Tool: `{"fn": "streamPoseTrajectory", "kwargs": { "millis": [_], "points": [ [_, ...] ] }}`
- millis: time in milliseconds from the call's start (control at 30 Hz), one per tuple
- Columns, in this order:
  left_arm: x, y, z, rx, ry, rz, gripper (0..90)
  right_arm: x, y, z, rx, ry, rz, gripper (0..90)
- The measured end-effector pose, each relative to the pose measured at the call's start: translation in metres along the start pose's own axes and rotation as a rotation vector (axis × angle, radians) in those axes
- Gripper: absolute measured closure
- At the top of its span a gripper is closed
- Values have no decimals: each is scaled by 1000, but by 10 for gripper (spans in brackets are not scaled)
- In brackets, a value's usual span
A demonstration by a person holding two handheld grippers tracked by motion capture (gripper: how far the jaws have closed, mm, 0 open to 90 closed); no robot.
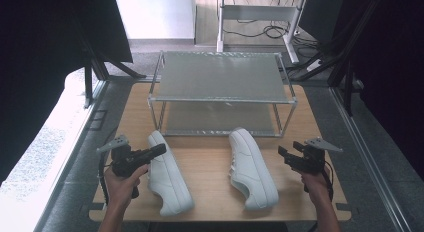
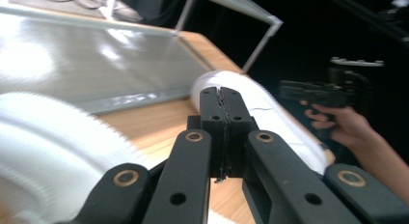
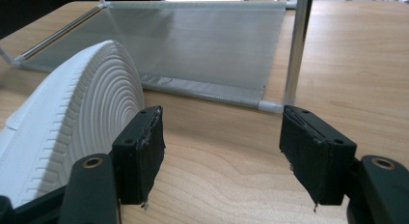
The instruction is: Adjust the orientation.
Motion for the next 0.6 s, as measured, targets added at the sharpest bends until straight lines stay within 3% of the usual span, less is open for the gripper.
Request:
{"fn": "streamPoseTrajectory", "kwargs": {
  "millis": [167, 367, 500, 600],
  "points": [
    [8, -6, -9, 5, 77, -12, 900, -2, -7, 0, 13, 6, 42, 334],
    [26, -8, -25, 15, 165, -29, 900, 1, -9, 5, 26, 11, 31, 333],
    [34, -11, -28, 24, 194, -43, 900, 2, -9, 7, 38, 3, 19, 332],
    [41, -15, -28, 67, 245, -43, 900, 2, -10, 8, 42, 1, 21, 332]
  ]
}}
Point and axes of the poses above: each handheld gripper's, and its own axes: z roughly forward along the jaws, y roughly out of its top, x roughly to its left, the point moved 2 cm from there along z, roughly forward along the jaws, and after that the axes turned 7 degrees about -x, right-handed, at the moved point
